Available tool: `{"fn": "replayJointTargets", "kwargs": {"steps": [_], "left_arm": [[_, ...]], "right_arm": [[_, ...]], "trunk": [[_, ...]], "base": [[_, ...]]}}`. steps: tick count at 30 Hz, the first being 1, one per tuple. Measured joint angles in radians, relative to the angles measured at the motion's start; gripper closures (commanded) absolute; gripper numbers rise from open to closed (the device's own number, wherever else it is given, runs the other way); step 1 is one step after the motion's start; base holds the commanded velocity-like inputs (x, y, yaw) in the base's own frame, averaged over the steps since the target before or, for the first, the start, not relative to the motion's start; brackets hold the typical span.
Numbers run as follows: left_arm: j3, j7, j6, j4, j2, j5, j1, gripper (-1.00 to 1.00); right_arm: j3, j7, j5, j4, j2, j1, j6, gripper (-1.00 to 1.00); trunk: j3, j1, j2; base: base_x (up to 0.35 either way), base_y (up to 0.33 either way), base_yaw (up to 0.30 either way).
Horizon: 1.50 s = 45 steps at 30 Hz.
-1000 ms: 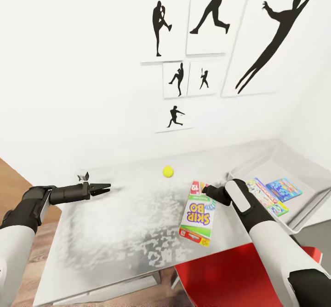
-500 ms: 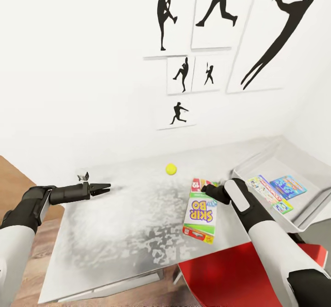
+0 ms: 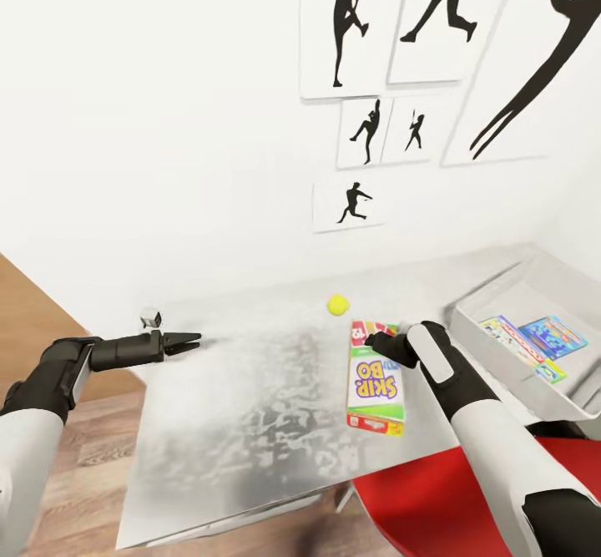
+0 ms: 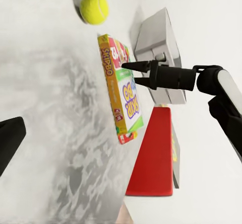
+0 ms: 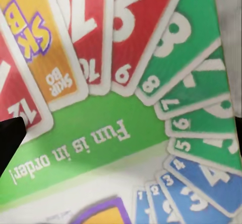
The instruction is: Put all the toys in the child's room - the three board games (two on the bed and one on the table), the two jigsaw puzzles on the table, and the tennis ball on the table - inside the toy box on the table in the child's room.
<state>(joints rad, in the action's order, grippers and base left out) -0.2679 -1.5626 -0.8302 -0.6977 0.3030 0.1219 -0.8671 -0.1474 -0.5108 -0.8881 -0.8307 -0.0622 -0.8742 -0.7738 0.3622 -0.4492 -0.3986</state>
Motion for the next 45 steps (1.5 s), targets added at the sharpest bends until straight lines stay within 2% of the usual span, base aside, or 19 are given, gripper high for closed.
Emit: {"fn": "replayJointTargets", "kwargs": {"steps": [13, 15, 20, 38, 45], "left_arm": [[0.000, 0.000, 0.000, 0.000, 0.000, 0.000, 0.000, -1.00], [0.000, 0.000, 0.000, 0.000, 0.000, 0.000, 0.000, -1.00], [0.001, 0.000, 0.000, 0.000, 0.000, 0.001, 0.000, -1.00], [0.001, 0.000, 0.000, 0.000, 0.000, 0.001, 0.000, -1.00], [0.001, 0.000, -0.001, 0.000, 0.000, 0.001, 0.000, -1.00]], "right_arm": [[0.000, 0.000, 0.000, 0.001, 0.000, 0.000, 0.000, -1.00], [0.000, 0.002, -0.014, 0.008, 0.000, 0.000, 0.005, -1.00], [0.000, 0.001, -0.002, 0.012, 0.000, 0.000, 0.001, -1.00], [0.001, 0.000, -0.002, 0.011, 0.001, 0.000, 0.001, -1.00], [0.001, 0.001, -0.002, 0.011, 0.002, 0.000, 0.002, -1.00]], "trunk": [[0.000, 0.000, 0.000], [-0.002, 0.000, 0.000], [-0.005, 0.000, 0.000], [-0.006, 0.000, 0.000], [-0.006, 0.000, 0.000]], "base": [[0.000, 0.113, -0.006], [0.000, 0.235, -0.075], [0.000, 0.260, -0.032], [-0.028, 0.105, -0.001], [-0.071, 0.230, 0.000]]}}
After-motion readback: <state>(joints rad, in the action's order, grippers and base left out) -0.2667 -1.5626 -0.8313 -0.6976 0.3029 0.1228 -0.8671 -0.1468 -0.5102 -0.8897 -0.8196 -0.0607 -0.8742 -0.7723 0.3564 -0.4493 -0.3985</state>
